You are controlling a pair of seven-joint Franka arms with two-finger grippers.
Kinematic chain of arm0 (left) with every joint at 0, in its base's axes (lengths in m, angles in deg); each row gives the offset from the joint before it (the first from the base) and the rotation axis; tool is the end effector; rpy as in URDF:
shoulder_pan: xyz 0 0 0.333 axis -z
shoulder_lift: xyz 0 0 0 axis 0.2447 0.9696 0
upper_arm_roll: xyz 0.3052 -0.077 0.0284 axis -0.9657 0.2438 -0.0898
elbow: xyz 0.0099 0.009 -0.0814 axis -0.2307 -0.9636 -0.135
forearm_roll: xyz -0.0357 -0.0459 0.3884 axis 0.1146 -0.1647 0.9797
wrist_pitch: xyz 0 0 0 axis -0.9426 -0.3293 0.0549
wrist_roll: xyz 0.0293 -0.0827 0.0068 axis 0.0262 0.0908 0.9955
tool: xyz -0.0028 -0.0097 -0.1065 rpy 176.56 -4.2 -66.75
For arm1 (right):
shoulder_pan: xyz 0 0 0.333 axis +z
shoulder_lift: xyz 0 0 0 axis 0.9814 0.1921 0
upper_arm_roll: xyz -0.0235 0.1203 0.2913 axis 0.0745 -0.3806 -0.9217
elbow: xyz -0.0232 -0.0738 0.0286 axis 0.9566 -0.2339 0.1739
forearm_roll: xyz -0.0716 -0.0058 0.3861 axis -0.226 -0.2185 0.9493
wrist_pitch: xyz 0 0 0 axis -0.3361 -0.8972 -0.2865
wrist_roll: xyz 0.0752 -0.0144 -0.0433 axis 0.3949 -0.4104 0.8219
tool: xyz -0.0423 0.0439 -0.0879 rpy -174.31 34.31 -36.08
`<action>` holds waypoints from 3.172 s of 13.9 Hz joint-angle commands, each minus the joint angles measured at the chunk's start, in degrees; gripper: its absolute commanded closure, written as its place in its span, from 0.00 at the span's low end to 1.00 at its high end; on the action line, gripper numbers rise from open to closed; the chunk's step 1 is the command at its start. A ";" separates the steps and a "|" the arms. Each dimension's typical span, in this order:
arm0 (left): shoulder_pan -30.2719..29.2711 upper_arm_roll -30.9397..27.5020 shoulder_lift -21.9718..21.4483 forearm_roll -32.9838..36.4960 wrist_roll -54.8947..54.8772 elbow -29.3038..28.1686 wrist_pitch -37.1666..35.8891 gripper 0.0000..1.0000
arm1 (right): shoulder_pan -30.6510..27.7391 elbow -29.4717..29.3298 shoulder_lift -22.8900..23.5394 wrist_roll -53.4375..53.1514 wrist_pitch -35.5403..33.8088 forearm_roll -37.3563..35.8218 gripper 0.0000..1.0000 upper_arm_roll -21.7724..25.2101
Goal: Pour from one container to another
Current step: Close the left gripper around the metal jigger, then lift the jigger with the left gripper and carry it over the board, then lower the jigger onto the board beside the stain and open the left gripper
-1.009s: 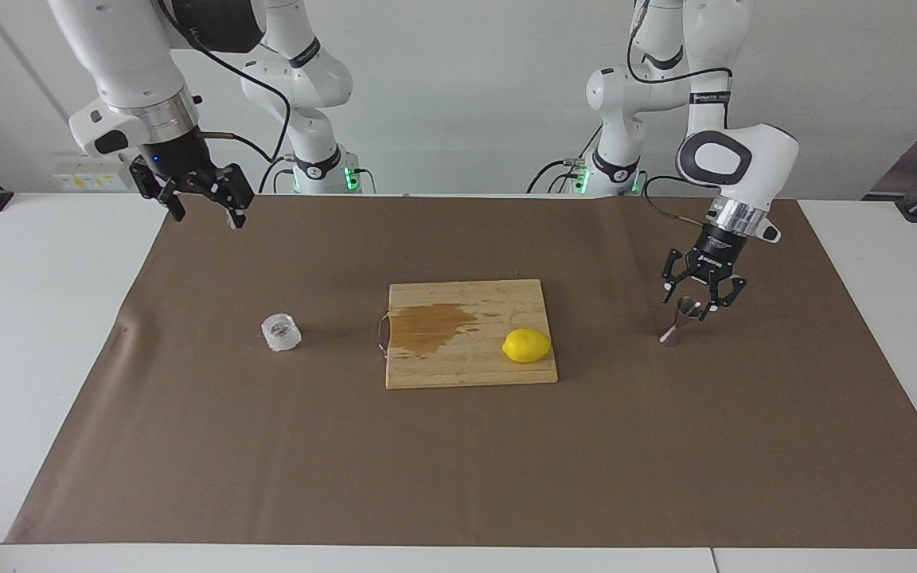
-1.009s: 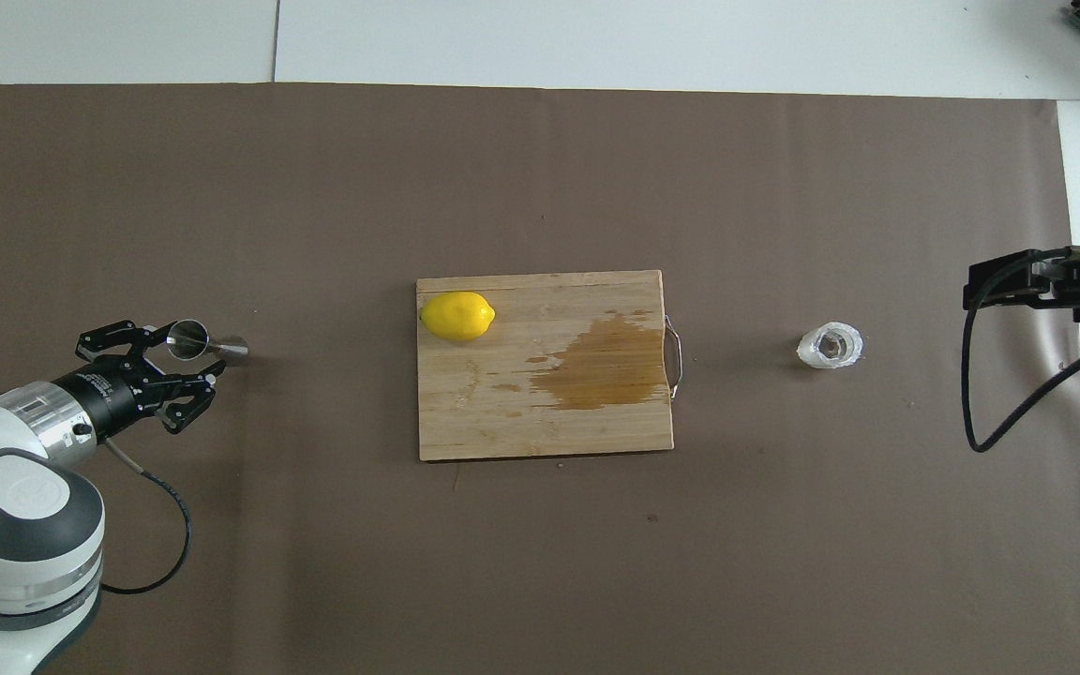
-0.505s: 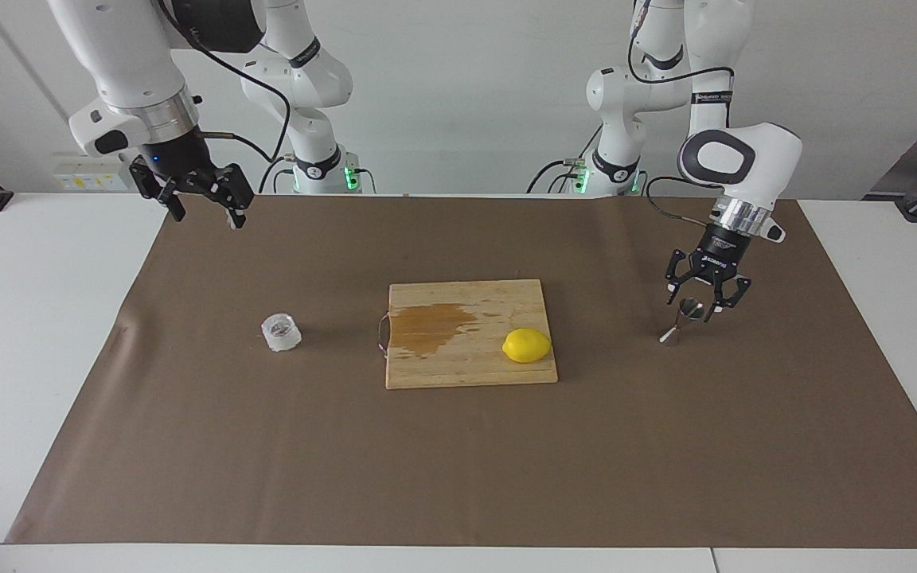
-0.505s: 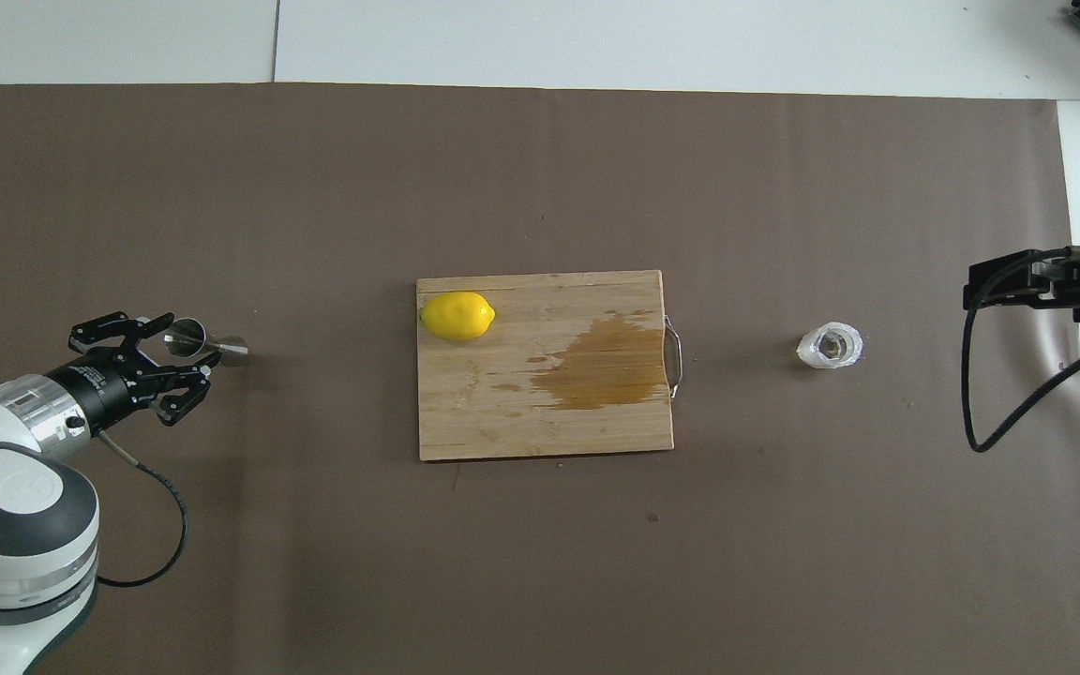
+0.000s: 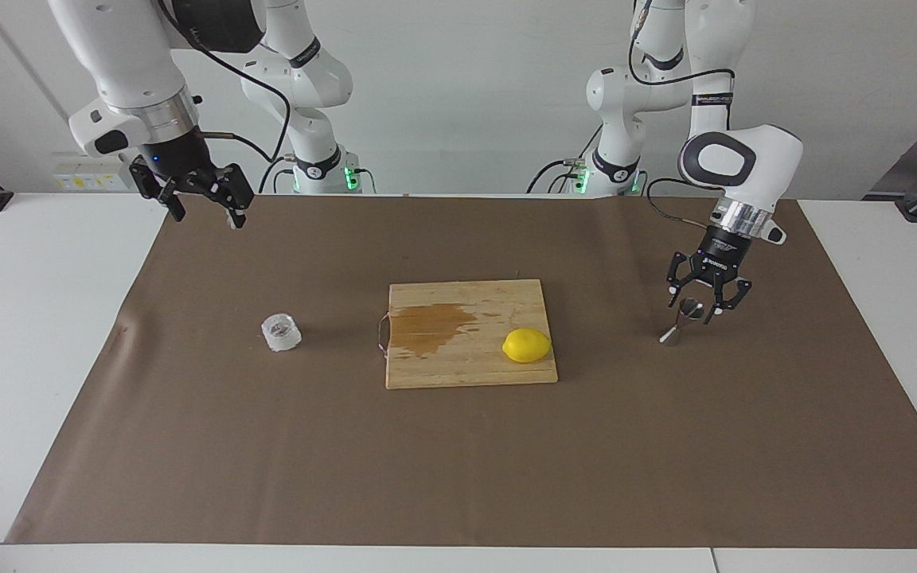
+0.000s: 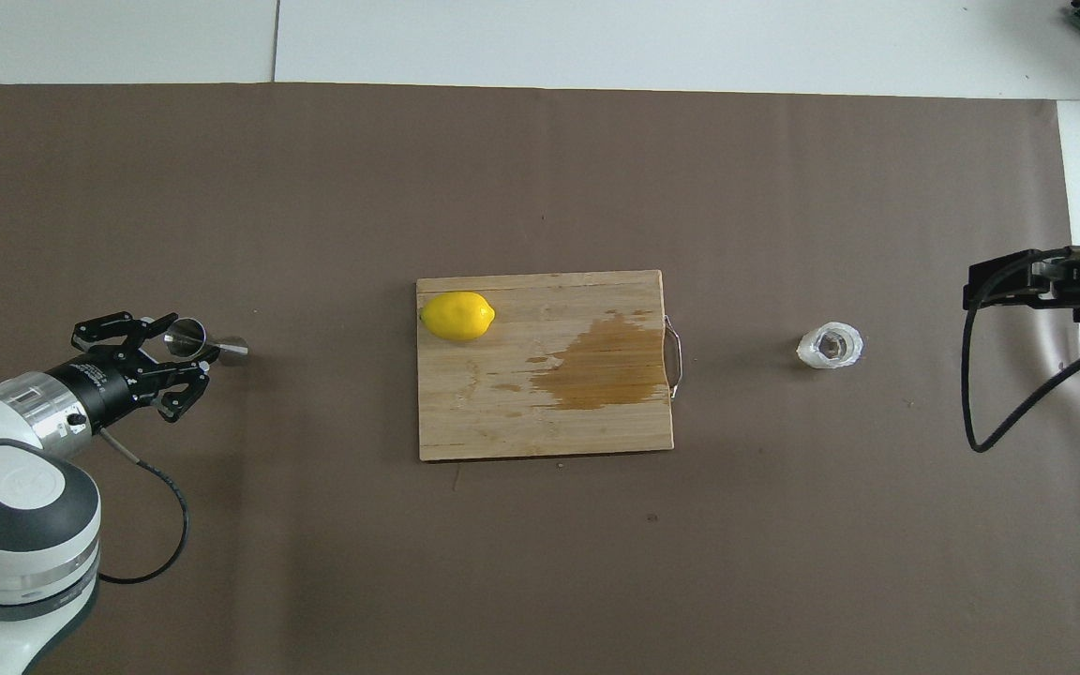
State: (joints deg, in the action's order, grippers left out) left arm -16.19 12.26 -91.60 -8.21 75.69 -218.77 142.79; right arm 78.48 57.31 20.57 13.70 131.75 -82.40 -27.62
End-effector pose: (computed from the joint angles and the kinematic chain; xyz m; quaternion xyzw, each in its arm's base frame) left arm 0.4767 0.0185 0.3561 0.3576 0.8710 -0.0673 0.3301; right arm 0.5470 0.0023 0.6233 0.9975 -0.0666 0.0184 0.0137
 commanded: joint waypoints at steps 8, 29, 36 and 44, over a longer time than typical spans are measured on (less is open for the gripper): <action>0.27 -0.07 1.03 -0.95 0.71 2.04 0.38 1.00 | -0.78 0.52 -0.65 0.33 -0.53 1.17 0.00 -0.25; 19.05 19.97 4.96 13.55 40.97 18.91 4.58 1.00 | -0.78 0.52 -0.65 0.33 -0.53 1.17 0.00 -0.25; 23.72 19.97 12.19 17.60 41.06 22.87 7.74 1.00 | -0.78 0.52 -0.65 0.33 -0.53 1.25 0.00 -0.25; 27.42 19.79 20.28 22.87 40.79 25.34 11.02 1.00 | -0.78 0.52 -0.65 0.33 -0.53 1.25 0.00 -0.25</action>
State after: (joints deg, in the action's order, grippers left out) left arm 10.36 32.99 -72.96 12.54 115.68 -195.33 153.23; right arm 78.48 57.31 20.57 13.70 131.75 -82.40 -27.62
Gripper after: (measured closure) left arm 0.498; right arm 0.000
